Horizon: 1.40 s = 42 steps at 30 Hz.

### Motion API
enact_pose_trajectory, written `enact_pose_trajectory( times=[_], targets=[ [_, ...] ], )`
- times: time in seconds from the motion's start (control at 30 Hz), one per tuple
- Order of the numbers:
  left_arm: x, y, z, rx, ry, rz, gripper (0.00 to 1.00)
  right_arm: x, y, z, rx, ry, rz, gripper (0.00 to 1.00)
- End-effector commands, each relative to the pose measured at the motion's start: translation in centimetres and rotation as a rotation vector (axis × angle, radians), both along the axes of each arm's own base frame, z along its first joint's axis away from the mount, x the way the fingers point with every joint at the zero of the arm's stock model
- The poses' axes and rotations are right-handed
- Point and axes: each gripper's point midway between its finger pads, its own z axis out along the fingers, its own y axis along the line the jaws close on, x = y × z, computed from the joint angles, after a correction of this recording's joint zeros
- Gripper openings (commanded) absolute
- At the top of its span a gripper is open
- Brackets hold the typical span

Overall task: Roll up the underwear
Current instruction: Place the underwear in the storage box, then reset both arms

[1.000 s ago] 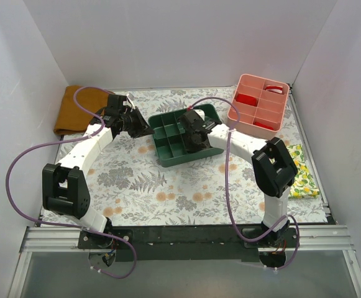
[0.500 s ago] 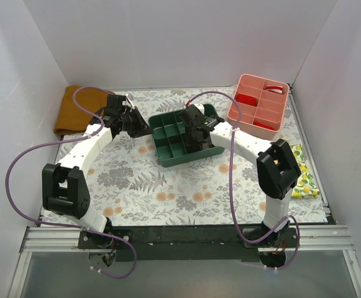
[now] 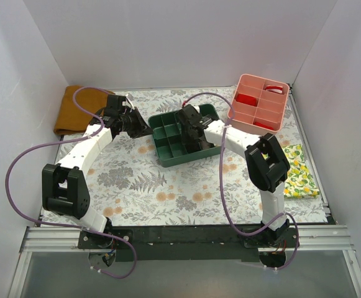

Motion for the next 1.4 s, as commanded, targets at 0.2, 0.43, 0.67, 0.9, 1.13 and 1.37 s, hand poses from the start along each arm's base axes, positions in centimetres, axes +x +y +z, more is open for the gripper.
enact_pose_trajectory(
  times=[0.2,0.43,0.67,0.9,1.13,1.37],
  targets=[
    [-0.5,0.6,1.2,0.000,-0.048,0.004,0.00,-3.5,-1.2,-4.4,-0.012,0.158,-0.004,0.01],
    [-0.6,0.6,1.5,0.004,-0.054,0.001,0.00,-4.3,-1.2,-6.7,-0.054,0.232,0.002,0.01],
    [-0.7,0.7,2.3,0.006,-0.081,-0.005,0.12,-0.4,-0.1,2.3,0.063,-0.088,0.057,0.37],
    [-0.7,1.1,3.4,0.002,-0.112,0.000,0.83,1.0,-0.9,10.5,0.114,-0.342,0.080,0.77],
    [-1.0,1.9,4.7,0.014,-0.147,0.011,0.98,-1.1,-6.0,16.1,0.137,-0.512,-0.019,0.81],
    [-2.8,3.4,4.5,0.070,-0.176,0.036,0.98,-6.3,-15.0,11.8,-0.019,-0.482,-0.181,0.85]
  ],
)
